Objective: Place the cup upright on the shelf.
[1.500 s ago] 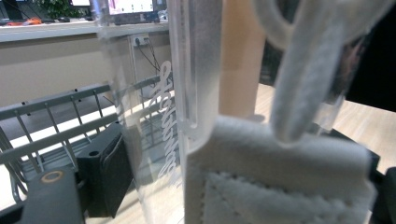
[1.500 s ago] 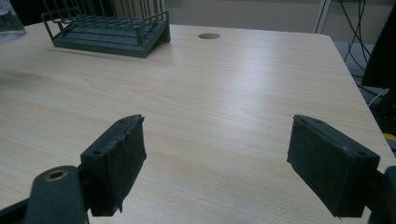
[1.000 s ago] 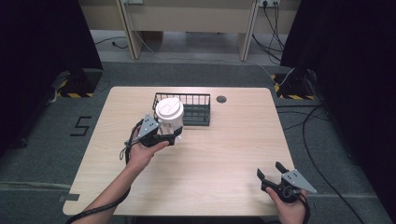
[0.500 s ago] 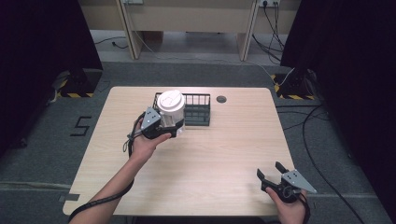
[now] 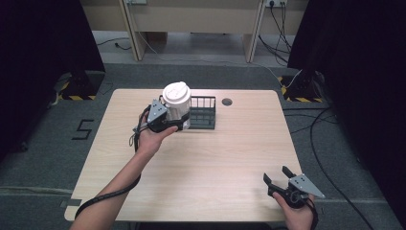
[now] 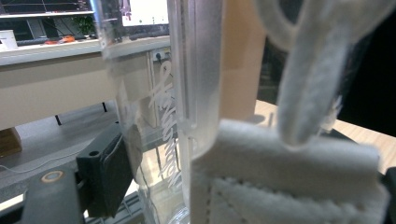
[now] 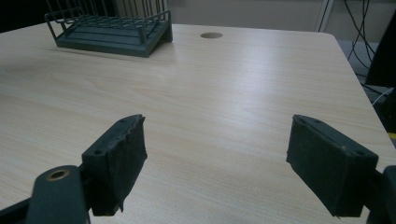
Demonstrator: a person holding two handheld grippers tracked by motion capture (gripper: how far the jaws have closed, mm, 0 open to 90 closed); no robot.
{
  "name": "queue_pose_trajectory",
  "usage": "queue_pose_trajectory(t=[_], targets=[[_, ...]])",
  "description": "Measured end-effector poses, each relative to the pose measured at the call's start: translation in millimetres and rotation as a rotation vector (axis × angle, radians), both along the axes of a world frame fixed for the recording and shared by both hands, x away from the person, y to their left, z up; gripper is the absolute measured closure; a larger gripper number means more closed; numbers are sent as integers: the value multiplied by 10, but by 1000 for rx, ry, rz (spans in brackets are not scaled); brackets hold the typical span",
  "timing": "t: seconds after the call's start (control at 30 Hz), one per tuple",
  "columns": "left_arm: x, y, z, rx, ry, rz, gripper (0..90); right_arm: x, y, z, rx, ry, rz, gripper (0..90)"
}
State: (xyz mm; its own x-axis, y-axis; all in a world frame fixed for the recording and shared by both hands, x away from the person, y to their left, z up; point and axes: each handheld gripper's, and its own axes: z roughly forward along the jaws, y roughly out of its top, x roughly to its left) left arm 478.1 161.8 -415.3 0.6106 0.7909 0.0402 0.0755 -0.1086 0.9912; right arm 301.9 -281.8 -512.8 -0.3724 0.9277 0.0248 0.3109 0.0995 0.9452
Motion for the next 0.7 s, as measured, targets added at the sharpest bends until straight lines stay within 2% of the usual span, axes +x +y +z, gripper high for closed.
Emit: queue_pose_trajectory(t=[0.7], targets=[[269,-23,165,-7,-11,57,176,2,-1,-1,2,-1,3,202]])
